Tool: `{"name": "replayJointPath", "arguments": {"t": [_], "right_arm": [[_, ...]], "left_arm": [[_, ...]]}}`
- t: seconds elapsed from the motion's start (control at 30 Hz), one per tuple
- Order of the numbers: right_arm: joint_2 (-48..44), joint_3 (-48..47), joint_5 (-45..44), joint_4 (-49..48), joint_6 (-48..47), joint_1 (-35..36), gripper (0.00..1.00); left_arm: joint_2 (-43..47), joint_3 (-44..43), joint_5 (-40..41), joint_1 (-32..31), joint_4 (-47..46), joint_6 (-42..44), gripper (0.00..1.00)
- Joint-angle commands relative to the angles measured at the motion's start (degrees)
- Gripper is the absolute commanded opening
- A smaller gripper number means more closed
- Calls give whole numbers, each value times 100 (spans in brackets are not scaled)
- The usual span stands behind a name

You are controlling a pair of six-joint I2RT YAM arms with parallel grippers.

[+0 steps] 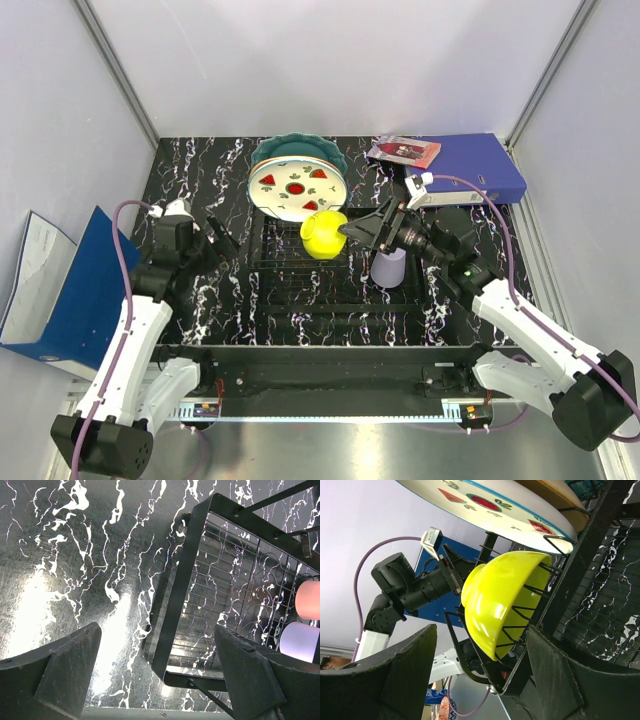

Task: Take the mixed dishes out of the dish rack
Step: Pick up the bowl from the dish rack.

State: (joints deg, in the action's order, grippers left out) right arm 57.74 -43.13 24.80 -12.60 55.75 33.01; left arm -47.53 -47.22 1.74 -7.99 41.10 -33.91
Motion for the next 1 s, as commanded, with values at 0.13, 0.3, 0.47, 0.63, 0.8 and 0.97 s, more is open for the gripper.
{"name": "replayJointPath", "arguments": {"t": [0.13, 0.3, 0.47, 0.63, 0.8, 0.97], "right_arm": [[-175, -160, 174, -243, -2, 56, 80], [-157, -107, 262, -488, 164, 56, 79], [-184, -55, 315, -638, 279, 56, 79], [-140, -46, 385, -709, 331, 56, 78], [-43, 42, 482, -946, 472, 47, 78], [45, 112, 526, -1069, 569, 56, 78]], "left_arm": [[-37, -6, 28, -19, -146, -2, 99], [-81, 20, 2, -19, -155, -28, 99], [-72, 38, 11, -19, -155, -28, 99], [-81, 46, -7, -19, -164, -45, 99], [-90, 81, -24, -19, -181, -63, 99], [-99, 125, -24, -19, -208, -72, 99]]}}
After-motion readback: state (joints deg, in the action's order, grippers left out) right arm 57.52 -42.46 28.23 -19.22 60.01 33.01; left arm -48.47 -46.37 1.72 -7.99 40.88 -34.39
